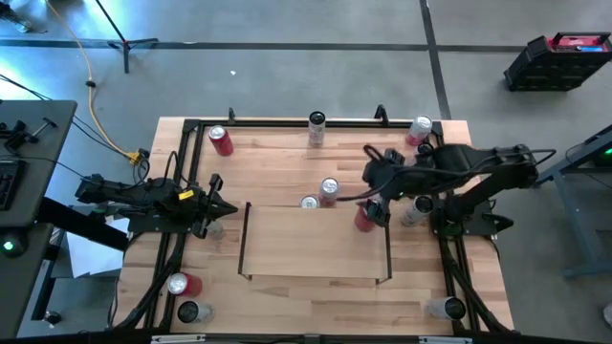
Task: Place canned beverage on shelf
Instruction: Put the bottom right red-black soda can on the shelf, then put the top red-black soda can on the shelf aligned with the other red-black soda cans
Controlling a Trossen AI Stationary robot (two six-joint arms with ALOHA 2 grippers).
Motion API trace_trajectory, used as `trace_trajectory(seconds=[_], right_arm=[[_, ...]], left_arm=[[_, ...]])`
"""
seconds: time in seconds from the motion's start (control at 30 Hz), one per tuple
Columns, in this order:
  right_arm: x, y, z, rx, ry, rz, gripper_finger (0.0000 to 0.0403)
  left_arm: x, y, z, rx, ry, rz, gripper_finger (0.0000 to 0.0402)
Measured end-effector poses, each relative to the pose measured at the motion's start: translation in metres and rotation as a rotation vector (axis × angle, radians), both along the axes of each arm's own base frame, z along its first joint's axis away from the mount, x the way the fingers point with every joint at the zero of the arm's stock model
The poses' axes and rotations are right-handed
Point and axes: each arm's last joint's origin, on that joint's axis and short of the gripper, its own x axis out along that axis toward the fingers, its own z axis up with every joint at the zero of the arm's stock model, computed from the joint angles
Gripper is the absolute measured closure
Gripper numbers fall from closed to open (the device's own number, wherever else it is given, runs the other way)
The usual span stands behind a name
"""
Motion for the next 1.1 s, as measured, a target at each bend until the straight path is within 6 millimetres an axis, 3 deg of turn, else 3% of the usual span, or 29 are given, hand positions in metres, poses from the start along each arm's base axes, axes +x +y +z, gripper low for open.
trace_trajectory(seconds=[0.3, 0.53, 0.8, 1.1], right_arm=[[-0.014, 0.013, 0.042, -0.214, -0.210, -0.021, 0.0059], [-0.049, 0.016, 0.057, -0.222, -0.331, -0.081, 0.0059], [-0.080, 0.029, 0.041, -0.211, -0.518, -0.042, 0.0059], [-0.053, 0.050, 0.017, -0.191, -0.809, 0.277, 0.0059]], left_arm=[[0.000, 0.000, 0.000, 0.000, 0.000, 0.000, 0.0396], [0.000, 0.000, 0.000, 0.000, 0.000, 0.000, 0.0396], [0.000, 0.000, 0.000, 0.000, 0.000, 0.000, 0.0396], [0.000, 0.000, 0.000, 0.000, 0.000, 0.000, 0.0396]])
